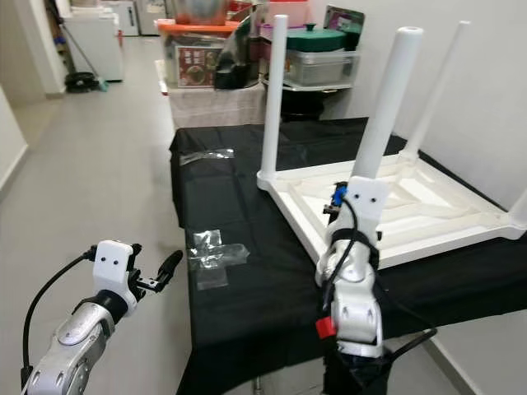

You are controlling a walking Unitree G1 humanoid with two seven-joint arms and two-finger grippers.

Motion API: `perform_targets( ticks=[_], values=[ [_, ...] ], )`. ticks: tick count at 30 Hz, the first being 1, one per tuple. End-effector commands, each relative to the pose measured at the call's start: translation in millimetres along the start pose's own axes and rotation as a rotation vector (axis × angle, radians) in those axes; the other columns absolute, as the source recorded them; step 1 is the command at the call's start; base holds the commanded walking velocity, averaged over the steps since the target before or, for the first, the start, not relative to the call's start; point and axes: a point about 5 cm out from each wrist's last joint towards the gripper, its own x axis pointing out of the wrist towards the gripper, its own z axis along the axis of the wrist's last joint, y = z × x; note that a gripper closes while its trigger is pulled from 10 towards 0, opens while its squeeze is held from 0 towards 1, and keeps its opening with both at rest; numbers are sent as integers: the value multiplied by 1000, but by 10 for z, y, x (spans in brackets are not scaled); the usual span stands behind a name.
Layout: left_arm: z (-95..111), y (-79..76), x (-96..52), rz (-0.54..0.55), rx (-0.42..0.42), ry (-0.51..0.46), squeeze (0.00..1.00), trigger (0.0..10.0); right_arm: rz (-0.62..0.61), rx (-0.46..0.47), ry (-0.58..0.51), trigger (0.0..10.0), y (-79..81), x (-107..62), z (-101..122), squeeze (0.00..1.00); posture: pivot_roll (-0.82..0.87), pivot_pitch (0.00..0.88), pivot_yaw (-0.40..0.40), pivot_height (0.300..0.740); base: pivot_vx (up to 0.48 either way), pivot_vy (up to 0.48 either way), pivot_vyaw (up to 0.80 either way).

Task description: Building children table

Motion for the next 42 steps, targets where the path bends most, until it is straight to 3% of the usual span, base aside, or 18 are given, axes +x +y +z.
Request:
perform_targets(
  ticks=[1, 4, 5, 6, 7, 11, 14, 18, 21, 22, 23, 28, 30, 34, 35, 37, 39, 42],
  values=[
    [-42, 11, 0, 0, 13, 24, 0, 10000, 72, -11, 159, 10000, 105, -52, -306, 0, 24, 0, -25, 740, 0, 0, 0],
    [-47, 18, -8, 1, 15, 26, 0, 10000, 120, 32, 101, 10000, 158, -43, -217, 0, 27, 0, -26, 740, 0, 0, 0],
    [-48, 20, -11, 1, 15, 27, 0, 10000, 147, 58, 84, 10000, 163, -14, -173, 1000, 28, 0, -28, 740, 0, 0, 0],
    [-48, 20, -13, 1, 15, 27, 0, 10000, 182, 67, 60, 10000, 154, 35, -115, 1000, 30, 0, -29, 740, 0, 0, 0],
    [-48, 21, -16, 2, 14, 27, 0, 10000, 270, 92, 4, 10000, 154, 97, -3, 0, 30, 0, -29, 740, 0, 0, 0],
    [-48, 24, -20, 4, 14, 28, 0, 10000, 518, 112, -99, 10000, 73, 202, 210, 0, 30, 0, -29, 740, 0, 0, 0],
    [-46, 32, -23, 0, 17, 28, 0, 10000, 830, -76, -133, 10000, -98, 194, 243, 0, 35, 0, -30, 740, 0, 0, 0],
    [-45, 38, -23, -1, 19, 28, 0, 10000, 869, -141, -110, 10000, -211, 282, 222, 0, 42, 0, -35, 740, 0, 0, 0],
    [-33, 41, -20, 0, 22, 25, 0, 10000, 962, -136, -91, 3647, -203, 294, 197, 0, 48, 0, -36, 740, 0, 0, 0],
    [-31, 42, -22, 0, 22, 24, 0, 10000, 984, -130, -84, 3137, -196, 287, 184, 0, 49, 0, -36, 740, 0, 0, 0],
    [-33, 39, -25, -1, 23, 24, 0, 10000, 985, -129, -93, 0, -193, 298, 177, 0, 49, 0, -36, 740, 0, 0, 0],
    [-34, 30, -32, -6, 25, 26, 0, 10000, 823, -152, -50, 0, -201, 402, 69, 0, 48, 0, -33, 740, 0, 0, 0],
    [-31, 35, -29, -5, 26, 26, 0, 10000, 621, -159, 2, 0, -247, 499, 2, 0, 47, 0, -31, 740, 0, 0, 0],
    [-31, 37, -29, -4, 27, 26, 0, 10000, 566, -155, 20, 0, -269, 530, -20, 0, 47, 0, -31, 740, 0, 0, 0],
    [-31, 36, -28, -6, 27, 27, 0, 10000, 334, -118, 36, 0, -329, 534, -62, 0, 42, 0, -29, 740, 0, 0, 0],
    [-30, 29, -23, -7, 26, 27, 0, 10000, 150, -118, 63, 0, -308, 408, -168, 0, 45, 0, -28, 740, 0, 0, 0],
    [-26, 12, -12, -11, 24, 27, 0, 10000, 10, -107, 126, 0, -75, -15, -367, 0, 41, 0, -24, 740, 0, 0, 0],
    [-29, 8, -6, -12, 24, 29, 0, 10000, 51, -95, 123, 549, 112, -162, -362, 0, 39, 0, -27, 740, 0, 0, 0]
  ],
)
